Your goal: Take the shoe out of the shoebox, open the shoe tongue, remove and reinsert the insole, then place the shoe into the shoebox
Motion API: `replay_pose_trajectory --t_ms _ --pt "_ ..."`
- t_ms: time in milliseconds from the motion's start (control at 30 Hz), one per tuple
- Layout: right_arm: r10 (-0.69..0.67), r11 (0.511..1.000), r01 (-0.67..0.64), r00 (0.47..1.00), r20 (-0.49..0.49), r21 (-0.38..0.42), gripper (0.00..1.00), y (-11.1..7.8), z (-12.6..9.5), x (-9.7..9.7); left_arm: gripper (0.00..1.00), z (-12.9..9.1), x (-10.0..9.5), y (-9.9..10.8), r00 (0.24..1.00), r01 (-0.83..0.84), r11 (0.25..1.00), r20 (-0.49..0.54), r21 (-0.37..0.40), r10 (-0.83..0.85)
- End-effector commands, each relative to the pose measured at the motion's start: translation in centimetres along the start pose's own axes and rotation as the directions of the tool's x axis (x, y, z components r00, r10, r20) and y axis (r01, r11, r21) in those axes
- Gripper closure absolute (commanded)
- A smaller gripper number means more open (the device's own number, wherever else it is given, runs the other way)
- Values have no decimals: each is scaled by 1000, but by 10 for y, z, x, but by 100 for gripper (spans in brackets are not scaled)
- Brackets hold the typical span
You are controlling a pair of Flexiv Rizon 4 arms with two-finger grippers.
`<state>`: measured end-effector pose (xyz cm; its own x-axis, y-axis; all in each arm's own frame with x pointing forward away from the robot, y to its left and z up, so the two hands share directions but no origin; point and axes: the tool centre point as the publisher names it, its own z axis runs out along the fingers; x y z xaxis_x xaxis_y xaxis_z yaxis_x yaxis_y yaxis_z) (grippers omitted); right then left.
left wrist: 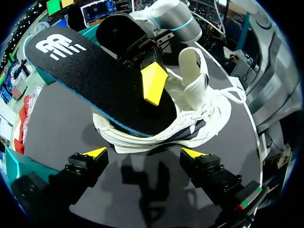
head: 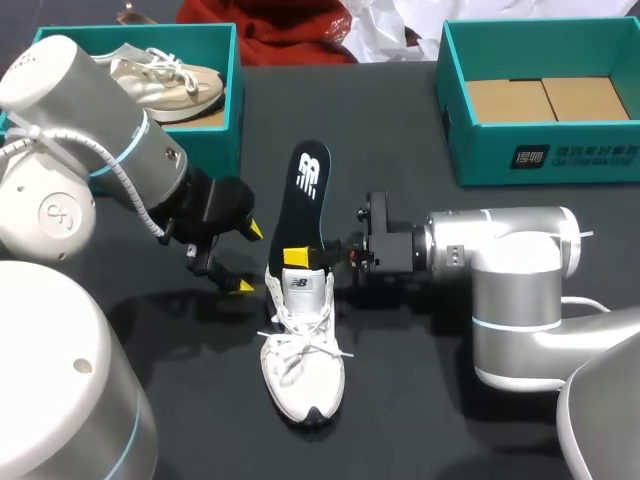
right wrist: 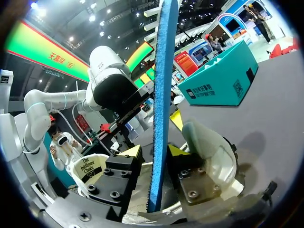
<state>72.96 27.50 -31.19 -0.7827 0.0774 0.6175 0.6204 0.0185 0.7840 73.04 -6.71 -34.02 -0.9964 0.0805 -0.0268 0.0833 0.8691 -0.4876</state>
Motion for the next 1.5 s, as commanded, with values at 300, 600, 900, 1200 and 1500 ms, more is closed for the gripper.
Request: replay_pose_trajectory --t_ms 300,600,900,1200,1500 --pt "8 997 -6 1000 27 -73 67 13 4 -1 0 2 0 0 1000 0 1000 1 -1 0" --pt "31 986 -22 998 52 -167 73 21 2 -3 0 2 0 0 1000 0 1000 1 -1 0" --pt "44 991 -37 998 50 -131 100 16 6 -7 0 2 0 0 1000 0 1000 1 -1 0" --pt "30 998 -27 998 53 -57 100 2 9 -6 0 2 0 0 1000 0 1000 1 -1 0" --pt "53 998 -50 996 69 -39 100 -16 7 -3 0 2 0 0 1000 0 1000 1 -1 0"
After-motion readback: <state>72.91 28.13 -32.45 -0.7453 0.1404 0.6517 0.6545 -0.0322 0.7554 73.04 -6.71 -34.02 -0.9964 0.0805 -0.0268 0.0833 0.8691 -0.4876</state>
